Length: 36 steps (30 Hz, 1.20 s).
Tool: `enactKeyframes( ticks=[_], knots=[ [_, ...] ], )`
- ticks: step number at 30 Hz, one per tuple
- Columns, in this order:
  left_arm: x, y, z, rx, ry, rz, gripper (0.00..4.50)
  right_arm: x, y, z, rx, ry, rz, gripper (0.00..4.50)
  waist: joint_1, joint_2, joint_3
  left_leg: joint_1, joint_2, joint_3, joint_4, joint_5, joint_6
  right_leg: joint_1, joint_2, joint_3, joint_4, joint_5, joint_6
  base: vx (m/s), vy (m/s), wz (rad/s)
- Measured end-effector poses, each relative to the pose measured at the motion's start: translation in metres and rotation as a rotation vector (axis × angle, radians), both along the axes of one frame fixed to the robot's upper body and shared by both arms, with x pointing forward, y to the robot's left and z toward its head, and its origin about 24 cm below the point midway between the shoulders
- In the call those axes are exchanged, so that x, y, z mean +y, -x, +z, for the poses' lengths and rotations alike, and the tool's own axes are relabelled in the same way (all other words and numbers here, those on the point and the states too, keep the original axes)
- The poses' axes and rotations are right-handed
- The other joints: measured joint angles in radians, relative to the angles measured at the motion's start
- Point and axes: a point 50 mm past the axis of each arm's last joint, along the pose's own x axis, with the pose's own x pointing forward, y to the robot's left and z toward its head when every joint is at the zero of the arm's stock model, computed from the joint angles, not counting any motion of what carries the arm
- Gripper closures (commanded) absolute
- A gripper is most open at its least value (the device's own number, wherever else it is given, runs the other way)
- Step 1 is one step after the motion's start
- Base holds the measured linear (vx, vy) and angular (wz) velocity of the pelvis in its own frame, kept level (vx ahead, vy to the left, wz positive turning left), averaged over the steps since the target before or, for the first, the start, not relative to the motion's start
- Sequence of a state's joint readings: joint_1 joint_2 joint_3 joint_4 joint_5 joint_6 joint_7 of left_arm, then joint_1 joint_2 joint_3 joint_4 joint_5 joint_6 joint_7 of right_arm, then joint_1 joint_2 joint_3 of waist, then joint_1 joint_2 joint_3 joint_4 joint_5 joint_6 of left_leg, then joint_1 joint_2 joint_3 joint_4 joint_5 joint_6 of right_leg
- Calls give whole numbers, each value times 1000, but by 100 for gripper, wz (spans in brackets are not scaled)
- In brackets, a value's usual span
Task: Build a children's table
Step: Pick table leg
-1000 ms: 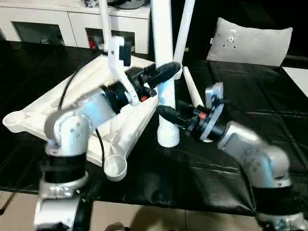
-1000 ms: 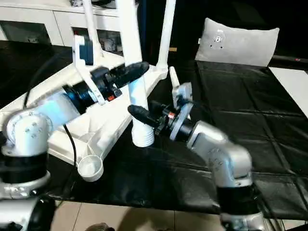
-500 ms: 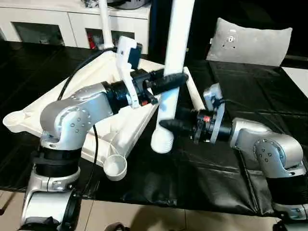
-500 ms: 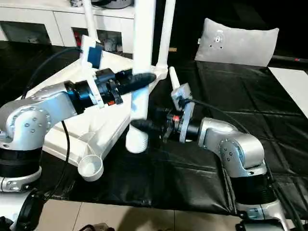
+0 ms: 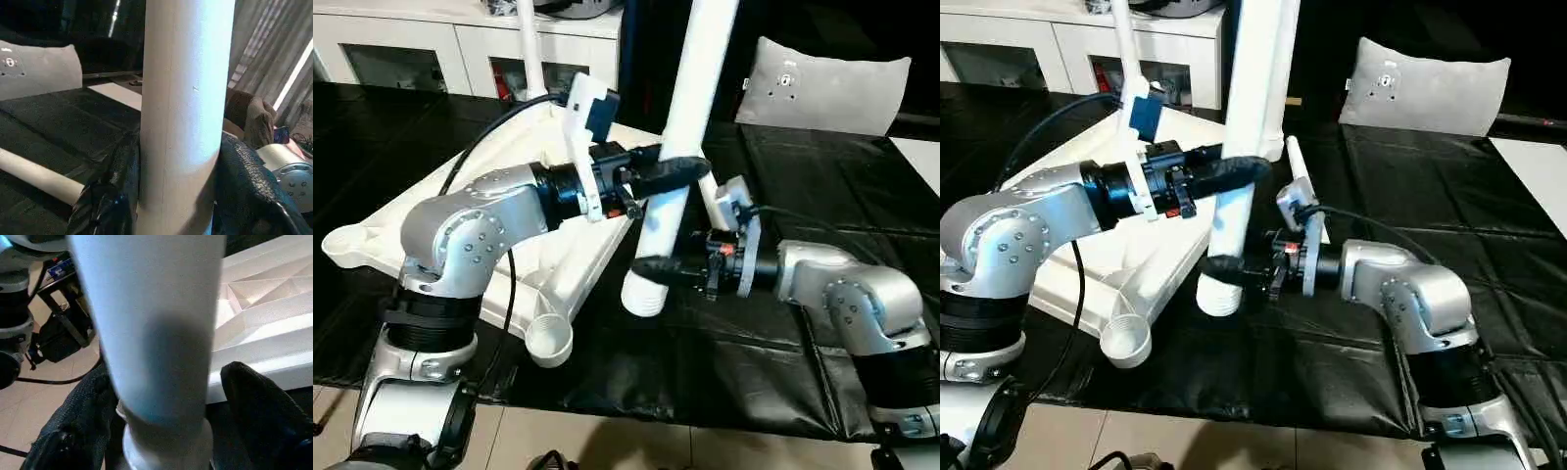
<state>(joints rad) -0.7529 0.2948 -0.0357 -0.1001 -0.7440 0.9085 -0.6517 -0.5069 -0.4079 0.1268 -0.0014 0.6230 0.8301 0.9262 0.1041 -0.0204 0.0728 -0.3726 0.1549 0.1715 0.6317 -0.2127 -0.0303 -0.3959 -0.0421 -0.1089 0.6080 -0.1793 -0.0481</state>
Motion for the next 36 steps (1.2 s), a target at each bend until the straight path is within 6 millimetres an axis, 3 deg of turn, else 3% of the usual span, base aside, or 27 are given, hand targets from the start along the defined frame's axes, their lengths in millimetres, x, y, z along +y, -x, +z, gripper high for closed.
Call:
enactKeyframes(
  ticks=[6, 8, 9, 16, 18, 19, 20, 22, 24, 30, 36],
  knots=[
    [-1, 1, 0, -3, -1, -15, 270, 1, 0, -1, 8, -17, 18, 173, 3, 0, 0, 0, 0, 0, 0, 0, 0, 0, 0, 0, 0, 0, 0, 0, 0, 0],
    [-2, 1, 1, -5, -2, -16, 270, 4, 1, -1, 11, -31, 27, 173, 4, 0, 0, 0, 0, 0, 0, 0, 0, 0, 0, 0, 1, 0, 0, 0, 0, 0],
    [-2, 1, 1, -6, -2, -24, 270, 5, 1, -1, 13, -40, 31, 204, 4, 0, 0, 0, 0, 0, 0, 0, 0, 0, 0, 0, 1, 0, 0, 0, 0, 0],
    [-6, 2, -1, -4, -5, -37, 270, 7, 2, -1, 14, -49, 54, 242, 8, 0, 0, 0, 0, 0, 0, 1, 0, 0, 0, 0, 1, 0, 0, 0, 0, 0],
    [-6, 2, -1, -4, -6, -37, 270, 7, 2, -1, 10, -48, 56, 242, 8, 0, 0, 0, 0, 0, 0, 1, 0, 0, 0, 0, 1, 0, 0, 0, 0, 0],
    [-6, 2, -1, -4, -6, -37, 270, 8, 2, -1, 10, -49, 56, 192, 8, 0, 0, 0, 0, 0, 0, 1, 0, 0, 0, 0, 1, 0, 0, 0, 0, 0],
    [-6, 2, -1, -5, -6, -37, 270, 8, 3, -1, 10, -50, 57, 180, 8, 0, 0, 0, 0, 0, 0, 1, 0, 0, 0, 0, 1, 0, 0, 0, 0, 0],
    [-6, 3, -1, -6, -5, -48, 270, 7, 2, -2, 16, -50, 54, 180, 8, 0, 0, 0, 0, 0, 0, 1, 0, 0, 0, 0, 1, 0, 0, 0, 0, 0],
    [-6, 3, -1, -6, -5, -52, 270, 7, 2, -2, 13, -43, 51, 144, 8, 0, 0, 0, 0, 0, 0, 1, 0, 0, 0, 0, 1, 0, 0, 0, 0, 0],
    [-6, 3, -1, -7, -6, -58, 270, 6, 1, -3, 11, -34, 43, 97, 8, 0, 0, 0, 0, 0, 0, 1, 0, 0, 0, 0, 1, 0, 0, 0, 0, 0],
    [-6, 4, -1, -9, -12, -65, 270, 8, 2, -5, 18, -33, 53, 147, 8, 0, 0, 0, 0, 0, 0, 1, 0, 0, 0, 0, 2, 0, 0, 0, 0, 0]
  ],
)
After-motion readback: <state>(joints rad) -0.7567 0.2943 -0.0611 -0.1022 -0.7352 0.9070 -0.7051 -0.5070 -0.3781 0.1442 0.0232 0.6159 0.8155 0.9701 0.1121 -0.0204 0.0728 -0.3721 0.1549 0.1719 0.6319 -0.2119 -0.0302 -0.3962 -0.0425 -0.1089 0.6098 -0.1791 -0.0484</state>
